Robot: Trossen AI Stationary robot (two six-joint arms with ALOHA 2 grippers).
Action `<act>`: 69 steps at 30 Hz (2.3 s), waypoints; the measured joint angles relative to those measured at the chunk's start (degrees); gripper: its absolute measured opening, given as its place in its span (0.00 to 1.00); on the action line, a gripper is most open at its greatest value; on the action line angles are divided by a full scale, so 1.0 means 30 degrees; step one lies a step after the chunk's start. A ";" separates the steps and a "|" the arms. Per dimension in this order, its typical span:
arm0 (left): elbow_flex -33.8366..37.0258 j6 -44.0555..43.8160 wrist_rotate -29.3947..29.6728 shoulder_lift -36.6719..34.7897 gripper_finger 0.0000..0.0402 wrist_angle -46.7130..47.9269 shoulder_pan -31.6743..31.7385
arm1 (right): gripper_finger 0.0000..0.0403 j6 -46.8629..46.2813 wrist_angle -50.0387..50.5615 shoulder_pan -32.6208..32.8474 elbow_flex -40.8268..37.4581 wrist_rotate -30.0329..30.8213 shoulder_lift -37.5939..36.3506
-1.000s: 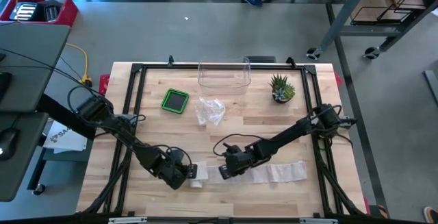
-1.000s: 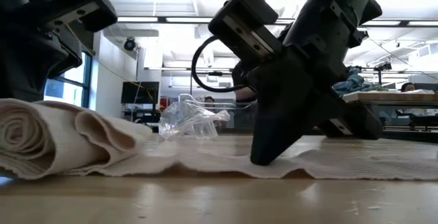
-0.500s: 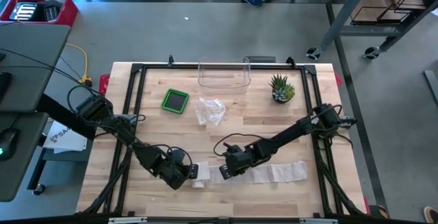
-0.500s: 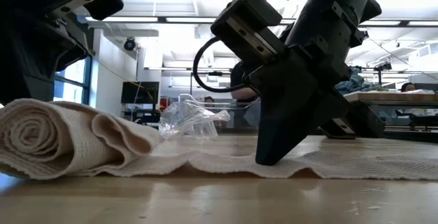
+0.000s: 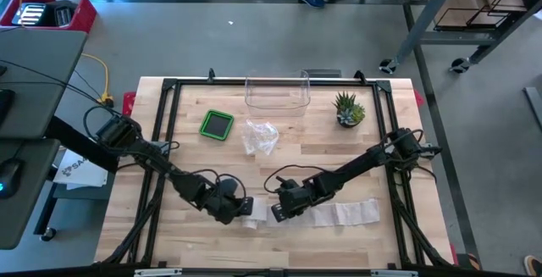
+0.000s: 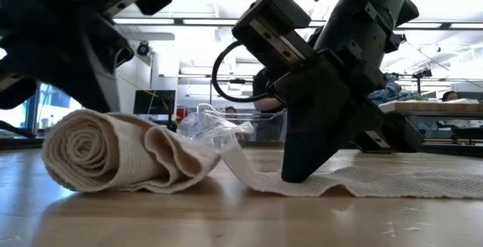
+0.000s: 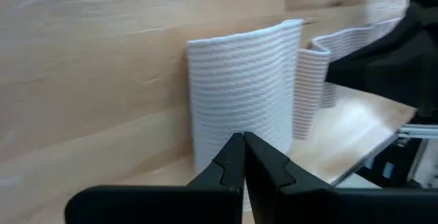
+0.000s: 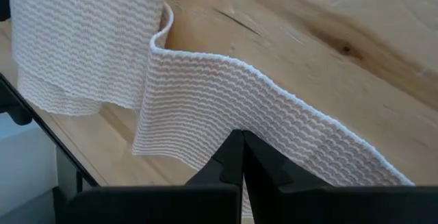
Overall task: Roll bandage
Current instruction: Roll the bandage
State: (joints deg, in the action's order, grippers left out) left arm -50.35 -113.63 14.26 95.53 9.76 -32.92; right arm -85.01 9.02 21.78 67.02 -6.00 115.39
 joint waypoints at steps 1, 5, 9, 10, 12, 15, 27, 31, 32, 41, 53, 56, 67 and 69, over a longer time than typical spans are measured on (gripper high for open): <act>0.0000 0.0142 0.0000 0.0000 0.00 -0.0141 0.0035 | 0.00 0.0000 0.0000 0.0000 0.0000 0.0000 0.0000; -0.0007 0.0277 -0.0007 -0.0045 0.00 -0.0200 0.0056 | 0.00 0.0106 -0.0102 0.0000 -0.0007 -0.0153 -0.0059; -0.0007 0.0166 0.0286 -0.0911 0.00 -0.0013 -0.0535 | 0.00 0.0343 0.0221 0.0007 -0.0022 -0.0168 -0.0260; -0.0007 0.0080 0.0527 -0.1269 0.00 0.0267 -0.0760 | 0.00 0.0411 0.0288 0.0007 -0.0022 -0.0168 -0.0277; -0.0015 -0.0430 0.1242 -0.2101 0.00 0.1380 -0.1315 | 0.00 0.0485 0.0474 0.0007 -0.0022 -0.0181 -0.0341; -0.0015 -0.1531 0.2751 -0.3201 0.00 0.3245 -0.2247 | 0.00 0.0518 0.0623 0.0007 -0.0022 -0.0182 -0.0379; 0.0000 -0.2218 0.0637 -0.2433 0.14 0.4535 -0.1627 | 0.00 0.1092 0.0552 0.0053 -0.0022 0.0389 -0.0650; 0.0000 -0.1920 0.0262 -0.2718 0.27 0.4317 -0.1255 | 0.00 0.1135 0.0445 0.0044 -0.0022 0.0523 -0.0831; 0.0000 -0.1760 0.0262 -0.2769 0.30 0.3990 -0.1233 | 0.00 0.1132 0.0472 0.0044 -0.0022 0.0525 -0.0831; 0.0000 0.0553 -0.2223 -0.2718 0.51 0.2700 -0.1002 | 0.00 0.1348 -0.0537 0.0044 -0.0022 0.0935 -0.0831; 0.0015 0.0756 -0.1645 -0.2718 0.56 0.2767 0.0005 | 0.00 0.1422 -0.0670 0.0000 -0.0015 0.1589 -0.1162; 0.0016 0.0549 -0.1560 -0.2718 0.56 0.2727 -0.0163 | 0.00 0.1501 0.1101 -0.0036 -0.0015 0.2260 -0.2154; 0.2426 -0.1505 0.1334 -0.2718 0.55 -0.3121 -0.0526 | 0.00 -0.0977 0.3301 0.1870 -0.0117 0.4003 -0.2900; 0.2397 -0.1389 0.1396 -0.2718 0.55 -0.3182 -0.0519 | 0.00 -0.1402 0.3493 0.1916 -0.0117 0.4365 -0.2900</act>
State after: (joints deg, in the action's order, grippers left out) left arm -43.16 -117.80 18.45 87.37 0.22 -34.48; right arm -89.22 19.50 27.53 66.67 7.09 106.69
